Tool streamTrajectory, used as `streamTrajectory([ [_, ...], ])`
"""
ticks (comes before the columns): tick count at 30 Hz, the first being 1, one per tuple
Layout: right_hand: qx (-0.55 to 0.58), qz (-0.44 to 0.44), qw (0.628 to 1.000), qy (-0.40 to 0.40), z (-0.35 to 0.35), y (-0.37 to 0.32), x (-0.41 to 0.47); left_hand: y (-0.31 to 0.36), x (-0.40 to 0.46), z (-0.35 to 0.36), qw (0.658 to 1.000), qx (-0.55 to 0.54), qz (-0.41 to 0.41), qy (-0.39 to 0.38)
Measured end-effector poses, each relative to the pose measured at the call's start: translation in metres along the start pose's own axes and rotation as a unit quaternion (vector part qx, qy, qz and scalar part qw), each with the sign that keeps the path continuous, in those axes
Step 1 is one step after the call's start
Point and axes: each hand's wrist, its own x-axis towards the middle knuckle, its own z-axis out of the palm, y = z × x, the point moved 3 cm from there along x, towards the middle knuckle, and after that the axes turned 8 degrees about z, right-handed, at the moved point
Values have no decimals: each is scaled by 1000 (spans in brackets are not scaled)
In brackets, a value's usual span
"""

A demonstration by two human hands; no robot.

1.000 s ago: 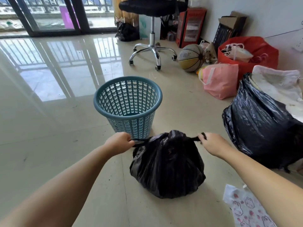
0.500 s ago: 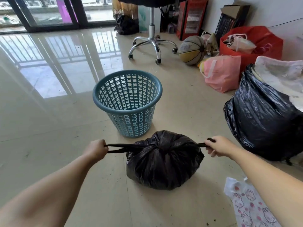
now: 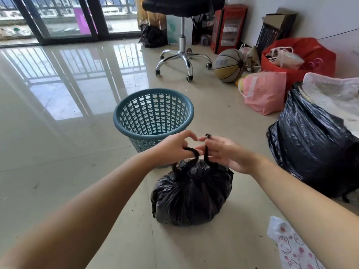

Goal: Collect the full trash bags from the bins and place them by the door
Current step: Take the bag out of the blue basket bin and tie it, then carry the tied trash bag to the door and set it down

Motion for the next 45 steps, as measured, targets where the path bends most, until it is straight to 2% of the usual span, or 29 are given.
streamTrajectory([
  [2, -114, 11, 993, -42, 16, -1, 0, 8, 6, 4, 998, 43, 33, 15],
  [4, -196, -1, 980, -32, 23, -7, -3, 7, 8, 4, 1000, 15, 24, 12],
  [8, -153, -41, 987, -32, 22, -20, -5, -1, 7, 15, 982, -185, -19, -13],
  [11, -128, -35, 990, -42, 15, -20, -4, -11, 8, 26, 944, -322, -56, -30],
  [13, -142, -17, 990, 0, 5, -12, -1, -18, 7, 28, 923, -376, -65, -51],
  [15, -191, -7, 980, 58, -5, 1, 0, -24, 3, 30, 942, -320, -76, -74],
  [18, -349, -7, 930, 118, -11, 30, 6, -33, 0, 41, 982, -116, -90, -117],
  [21, -484, -9, 864, 139, -11, 60, 14, -43, 2, 64, 989, 18, -73, -130],
  [25, -566, -3, 812, 145, -12, 83, 24, -60, 5, 88, 988, 65, -61, -129],
  [30, -541, 28, 826, 155, -10, 85, 25, -67, 3, 96, 987, 42, -94, -125],
  [33, -540, 51, 831, 119, 2, 67, 7, -51, -12, 84, 979, 22, -128, -156],
  [41, -515, 100, 848, 79, 25, -62, -85, 86, -25, -14, 970, -4, -142, -198],
  [45, -511, 100, 849, 90, 32, -150, -137, 168, -25, -81, 970, -3, -140, -201],
])
